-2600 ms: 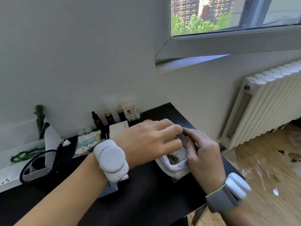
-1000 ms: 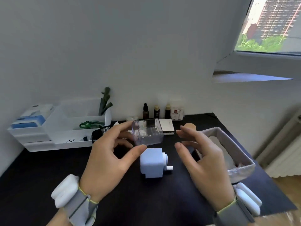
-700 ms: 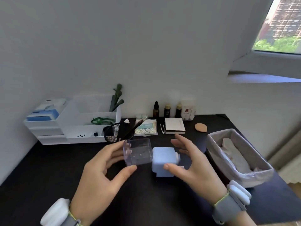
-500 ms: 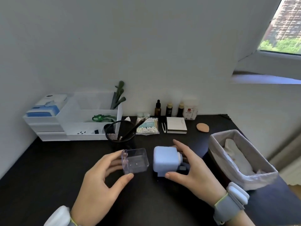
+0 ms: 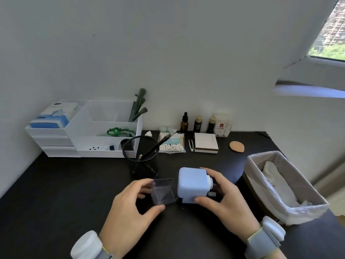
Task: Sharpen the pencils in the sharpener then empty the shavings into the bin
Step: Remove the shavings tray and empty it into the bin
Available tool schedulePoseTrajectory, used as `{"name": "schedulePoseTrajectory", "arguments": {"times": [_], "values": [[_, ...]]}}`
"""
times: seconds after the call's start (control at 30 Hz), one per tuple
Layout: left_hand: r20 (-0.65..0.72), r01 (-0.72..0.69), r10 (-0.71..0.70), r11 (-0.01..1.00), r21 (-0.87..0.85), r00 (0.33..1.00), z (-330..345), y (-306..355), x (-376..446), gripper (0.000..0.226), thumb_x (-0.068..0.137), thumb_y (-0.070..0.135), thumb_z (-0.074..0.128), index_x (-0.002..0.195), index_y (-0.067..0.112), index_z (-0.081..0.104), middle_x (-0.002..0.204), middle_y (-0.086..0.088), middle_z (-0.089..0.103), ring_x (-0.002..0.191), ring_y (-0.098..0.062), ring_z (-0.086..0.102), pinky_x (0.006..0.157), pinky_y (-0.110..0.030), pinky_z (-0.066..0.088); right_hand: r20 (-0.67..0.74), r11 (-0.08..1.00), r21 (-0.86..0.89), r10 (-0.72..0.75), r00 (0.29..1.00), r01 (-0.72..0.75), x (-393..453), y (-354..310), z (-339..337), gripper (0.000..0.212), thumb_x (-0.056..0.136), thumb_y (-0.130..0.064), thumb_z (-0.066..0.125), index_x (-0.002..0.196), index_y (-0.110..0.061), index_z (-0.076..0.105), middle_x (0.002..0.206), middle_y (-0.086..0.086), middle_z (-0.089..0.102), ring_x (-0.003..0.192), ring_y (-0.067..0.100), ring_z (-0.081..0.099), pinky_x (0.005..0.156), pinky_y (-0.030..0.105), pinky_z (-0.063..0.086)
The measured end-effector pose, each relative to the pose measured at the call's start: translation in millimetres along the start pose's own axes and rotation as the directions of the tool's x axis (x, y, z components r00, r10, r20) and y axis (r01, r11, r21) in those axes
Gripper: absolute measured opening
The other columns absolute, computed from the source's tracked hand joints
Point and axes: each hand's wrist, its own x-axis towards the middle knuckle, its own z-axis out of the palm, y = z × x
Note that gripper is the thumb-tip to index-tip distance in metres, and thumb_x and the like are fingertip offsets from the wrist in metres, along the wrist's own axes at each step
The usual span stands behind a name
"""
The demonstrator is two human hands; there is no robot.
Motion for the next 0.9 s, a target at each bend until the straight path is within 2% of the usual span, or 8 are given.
{"name": "schedulePoseTrajectory", "arguments": {"times": [0.43,0.6,0.9], "values": [[0.167,0.014,-0.01,1.0,-0.019,0.986,11,-2,16,0.055,0.07,0.032,0.085,0.116,0.044,0.058,0.11,0.028,0.065,0.109,0.004,0.057,0.088,-0.016,0.043,0.039,0.999,-0.008,-0.033,0.999,0.033,1,4,-1,0.07,0.075,-0.02,0.082,0.135,-0.032,0.048,0.131,-0.017,0.059,0.125,0.005,0.053,0.102,0.025,0.045],[0.189,0.005,-0.005,1.0,0.003,0.982,19,-3,20,0.055,0.067,0.039,0.084,0.115,0.046,0.058,0.109,0.023,0.066,0.108,0.004,0.057,0.087,-0.012,0.041,0.038,0.998,-0.017,-0.057,0.998,0.058,1,5,2,0.071,0.075,-0.021,0.083,0.135,-0.032,0.048,0.131,-0.018,0.058,0.126,0.004,0.052,0.101,0.022,0.044],[0.224,0.001,-0.011,0.999,0.045,0.974,28,-2,27,0.06,0.063,0.042,0.086,0.116,0.044,0.06,0.106,0.023,0.059,0.106,0.013,0.051,0.081,0.002,0.034,0.034,0.998,-0.02,-0.067,0.997,0.068,1,5,3,0.07,0.074,-0.019,0.083,0.134,-0.033,0.049,0.129,-0.02,0.059,0.123,0.003,0.054,0.094,0.016,0.046]]}}
